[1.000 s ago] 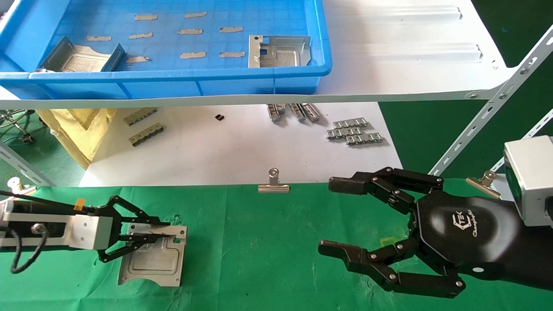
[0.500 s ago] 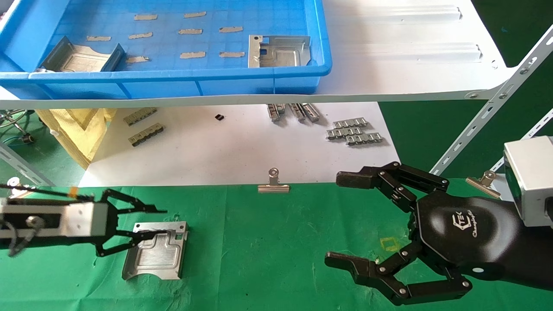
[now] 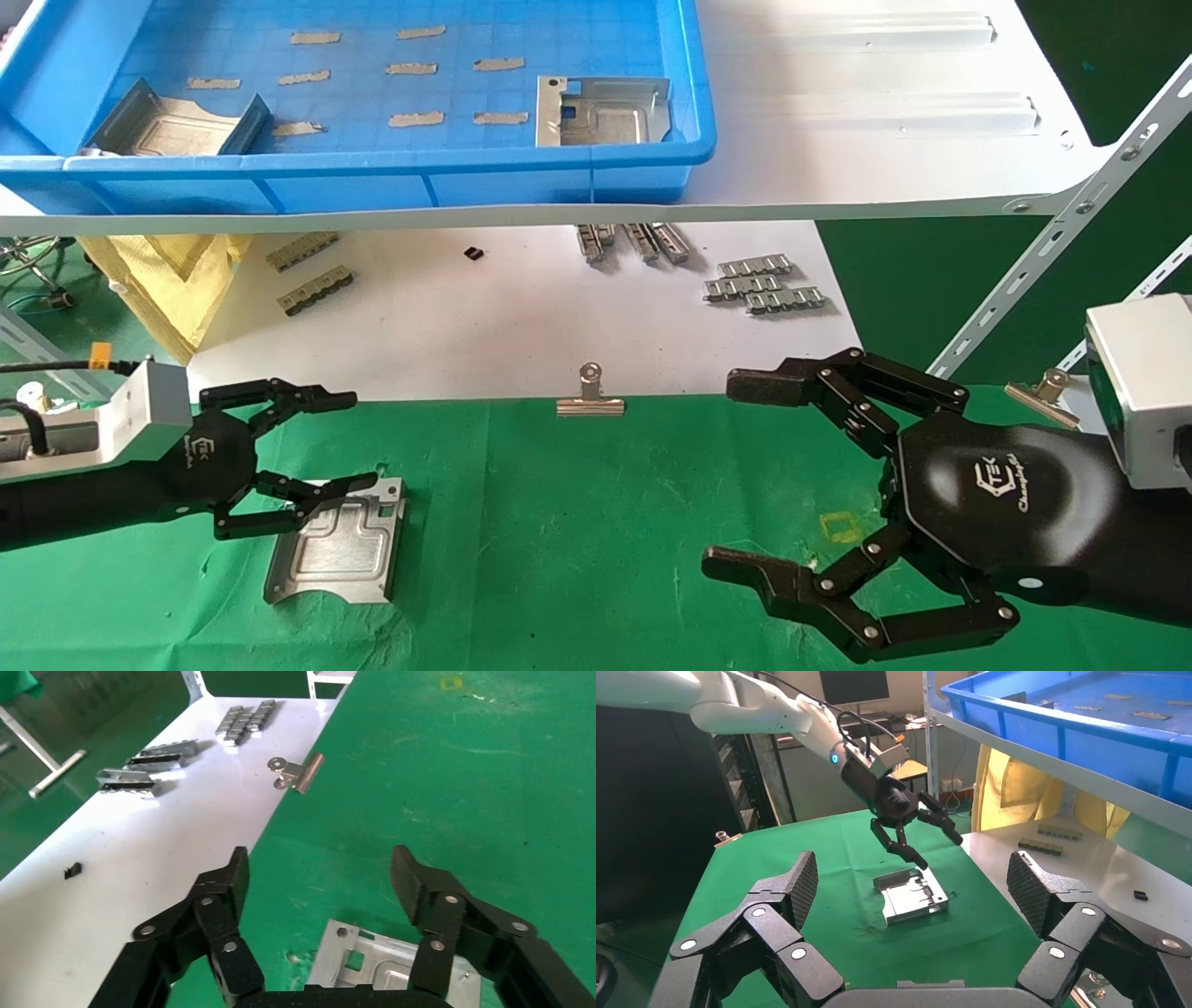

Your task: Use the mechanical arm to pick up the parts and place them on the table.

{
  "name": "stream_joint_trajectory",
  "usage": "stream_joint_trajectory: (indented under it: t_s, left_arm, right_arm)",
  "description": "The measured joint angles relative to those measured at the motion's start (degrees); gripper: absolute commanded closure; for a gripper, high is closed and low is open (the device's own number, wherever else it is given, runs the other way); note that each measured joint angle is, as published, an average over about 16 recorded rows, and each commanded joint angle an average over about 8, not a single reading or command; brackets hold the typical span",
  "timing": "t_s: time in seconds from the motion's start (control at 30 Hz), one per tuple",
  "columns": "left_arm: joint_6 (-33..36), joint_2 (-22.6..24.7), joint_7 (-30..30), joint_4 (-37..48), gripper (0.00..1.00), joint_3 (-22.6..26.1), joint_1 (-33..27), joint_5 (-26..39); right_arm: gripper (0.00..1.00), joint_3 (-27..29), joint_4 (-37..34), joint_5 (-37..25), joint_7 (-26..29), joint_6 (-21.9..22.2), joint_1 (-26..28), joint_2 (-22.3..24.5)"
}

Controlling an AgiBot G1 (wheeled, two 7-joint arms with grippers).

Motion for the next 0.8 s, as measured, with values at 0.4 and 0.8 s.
stream_joint_trajectory:
  t_s: [0.4,0.8]
  left_arm:
    - [-0.54,-0.95,-3.74,-5.18,0.0,-2.3,2.29,-1.13]
    - [-1.78,-3.13,-12.35,-17.52,0.0,-7.73,7.36,-3.24]
  right_arm:
    - [0.0,0.0,0.0,0.0,0.0,0.0,0.0,0.0]
    - [0.0,0.0,-0.01,0.0,0.0,0.0,0.0,0.0]
